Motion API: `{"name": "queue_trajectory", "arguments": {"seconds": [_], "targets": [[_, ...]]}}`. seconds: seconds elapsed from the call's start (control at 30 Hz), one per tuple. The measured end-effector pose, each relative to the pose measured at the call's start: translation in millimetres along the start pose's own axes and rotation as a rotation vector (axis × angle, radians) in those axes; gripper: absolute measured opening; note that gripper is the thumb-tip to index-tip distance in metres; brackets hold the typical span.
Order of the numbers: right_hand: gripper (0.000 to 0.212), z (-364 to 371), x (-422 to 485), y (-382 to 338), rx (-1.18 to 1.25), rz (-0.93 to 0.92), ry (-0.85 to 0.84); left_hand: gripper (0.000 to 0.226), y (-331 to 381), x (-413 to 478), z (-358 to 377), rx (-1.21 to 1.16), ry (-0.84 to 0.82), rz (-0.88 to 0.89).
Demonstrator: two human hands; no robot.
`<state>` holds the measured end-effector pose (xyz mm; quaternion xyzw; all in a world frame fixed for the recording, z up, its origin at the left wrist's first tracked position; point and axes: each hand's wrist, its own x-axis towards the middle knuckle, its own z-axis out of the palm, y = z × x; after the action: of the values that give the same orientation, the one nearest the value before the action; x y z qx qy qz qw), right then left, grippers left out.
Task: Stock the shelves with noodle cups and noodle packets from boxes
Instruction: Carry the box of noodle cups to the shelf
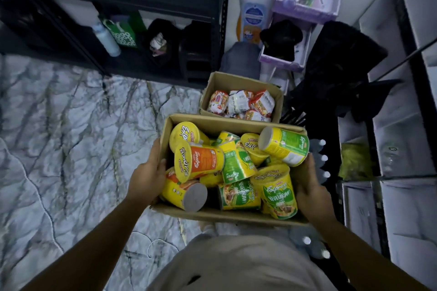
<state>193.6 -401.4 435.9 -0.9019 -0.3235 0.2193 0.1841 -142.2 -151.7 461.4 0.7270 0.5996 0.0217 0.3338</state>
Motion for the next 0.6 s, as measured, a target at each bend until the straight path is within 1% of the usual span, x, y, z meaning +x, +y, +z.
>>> {"name": "queue_trajectory", "arguments": {"seconds": [0.2, 0.37, 0.43, 0.53, 0.6], "targets": [[0.101, -14, 47, -11, 0.016, -0.170, -0.100, 0.067, 3, -42, 0, -0.050, 0.109, -0.178], [0.092, -23, 77, -38, -0.046, -0.335, -0.191, 0.068, 1, -95, 8, -0.100, 0.217, -0.329], [0.093, -19, 88, -47, -0.065, -0.406, -0.209, 0.067, -2, -116, 15, -0.115, 0.275, -0.403], [0.100, -11, 98, -67, -0.101, -0.536, -0.272, 0.068, -12, -149, 24, -0.159, 0.343, -0.503], [0.095, -5, 99, -88, -0.099, -0.623, -0.307, 0.068, -19, -172, 29, -0.197, 0.384, -0.564]]}}
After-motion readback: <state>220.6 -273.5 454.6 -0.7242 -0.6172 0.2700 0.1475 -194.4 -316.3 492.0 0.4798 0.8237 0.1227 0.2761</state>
